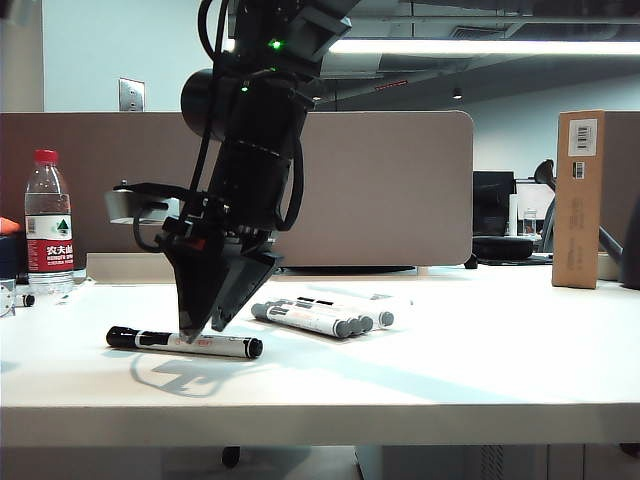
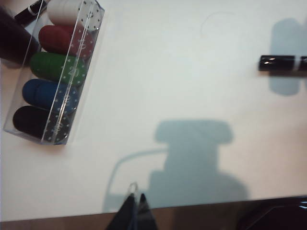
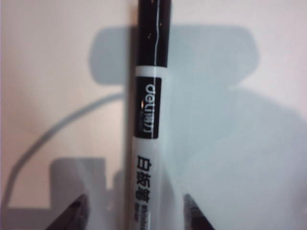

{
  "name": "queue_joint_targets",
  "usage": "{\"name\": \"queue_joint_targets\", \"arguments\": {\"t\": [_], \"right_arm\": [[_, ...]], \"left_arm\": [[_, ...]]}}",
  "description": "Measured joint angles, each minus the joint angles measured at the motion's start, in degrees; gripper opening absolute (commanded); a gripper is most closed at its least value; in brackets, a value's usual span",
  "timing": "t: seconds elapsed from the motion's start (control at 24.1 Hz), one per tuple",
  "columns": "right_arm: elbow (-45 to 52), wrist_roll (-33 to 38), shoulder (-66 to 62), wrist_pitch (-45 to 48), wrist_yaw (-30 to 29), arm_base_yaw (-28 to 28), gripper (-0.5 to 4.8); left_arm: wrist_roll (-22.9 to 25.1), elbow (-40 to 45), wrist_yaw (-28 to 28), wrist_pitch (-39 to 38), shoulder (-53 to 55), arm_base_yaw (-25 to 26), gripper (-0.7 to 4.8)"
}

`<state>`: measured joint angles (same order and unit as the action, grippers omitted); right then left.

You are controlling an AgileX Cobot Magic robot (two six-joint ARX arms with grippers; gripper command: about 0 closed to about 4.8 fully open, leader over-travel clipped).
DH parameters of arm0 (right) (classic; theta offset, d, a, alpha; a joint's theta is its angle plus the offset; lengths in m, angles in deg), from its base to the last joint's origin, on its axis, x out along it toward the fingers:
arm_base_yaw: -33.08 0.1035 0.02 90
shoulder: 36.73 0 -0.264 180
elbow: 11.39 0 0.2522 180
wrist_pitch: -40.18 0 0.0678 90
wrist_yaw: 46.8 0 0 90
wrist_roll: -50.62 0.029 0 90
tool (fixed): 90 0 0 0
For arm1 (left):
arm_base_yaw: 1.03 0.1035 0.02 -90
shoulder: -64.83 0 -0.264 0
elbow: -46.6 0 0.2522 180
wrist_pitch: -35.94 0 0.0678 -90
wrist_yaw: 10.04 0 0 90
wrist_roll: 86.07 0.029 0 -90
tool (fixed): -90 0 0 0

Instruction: Pick up the markers scattered on the table and put them into the packaging box, making sure the markers fit the shape of the box's grooves.

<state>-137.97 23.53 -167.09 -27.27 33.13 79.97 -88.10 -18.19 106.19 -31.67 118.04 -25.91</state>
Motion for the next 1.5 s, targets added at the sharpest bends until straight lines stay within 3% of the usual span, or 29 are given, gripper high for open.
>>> {"name": "queue_joint_targets", "arguments": {"t": [0.08,0.25,0.33,0.37,0.58,0.67,1.29,1.37,1.41,1.5], "right_arm": [[0.0,0.0,-0.3,0.2,0.1,0.0,1.17],[0.0,0.0,-0.4,0.5,0.4,0.0,0.91],[0.0,0.0,-0.4,0.8,0.4,0.0,0.26],[0.0,0.0,-0.4,0.8,0.4,0.0,0.19],[-0.3,-0.2,-0.3,1.4,0.2,0.0,0.35],[-0.1,-0.2,-0.5,1.0,0.2,0.1,1.10],[-0.1,-0.4,-1.9,1.6,-0.1,0.3,1.07],[-0.3,-0.4,-2.1,1.8,-0.1,0.3,0.79],[-0.3,-0.4,-2.2,1.8,-0.1,0.3,0.34],[-0.4,-0.4,-2.3,2.2,-0.2,0.4,0.25]], "left_arm": [[-0.1,0.0,-0.7,0.0,-1.2,0.0,-0.05],[-0.2,0.0,-0.7,0.0,-2.1,0.0,-0.05],[-0.1,0.0,-1.4,-0.1,-2.0,0.0,-0.05],[-0.1,0.0,-2.2,-0.4,-2.0,0.0,-0.05],[-0.2,0.0,-2.9,-1.5,-2.0,0.0,-0.05],[-0.2,0.0,-2.9,-1.7,-2.0,0.0,-0.05],[-2.7,0.0,-3.7,-5.7,-6.0,0.0,-0.05],[-2.7,0.0,-4.5,-5.5,-7.5,0.0,-0.05],[-2.7,0.0,-4.5,-5.5,-8.0,0.0,-0.05],[-2.7,0.0,-4.6,-5.5,-8.5,0.0,-0.05]]}}
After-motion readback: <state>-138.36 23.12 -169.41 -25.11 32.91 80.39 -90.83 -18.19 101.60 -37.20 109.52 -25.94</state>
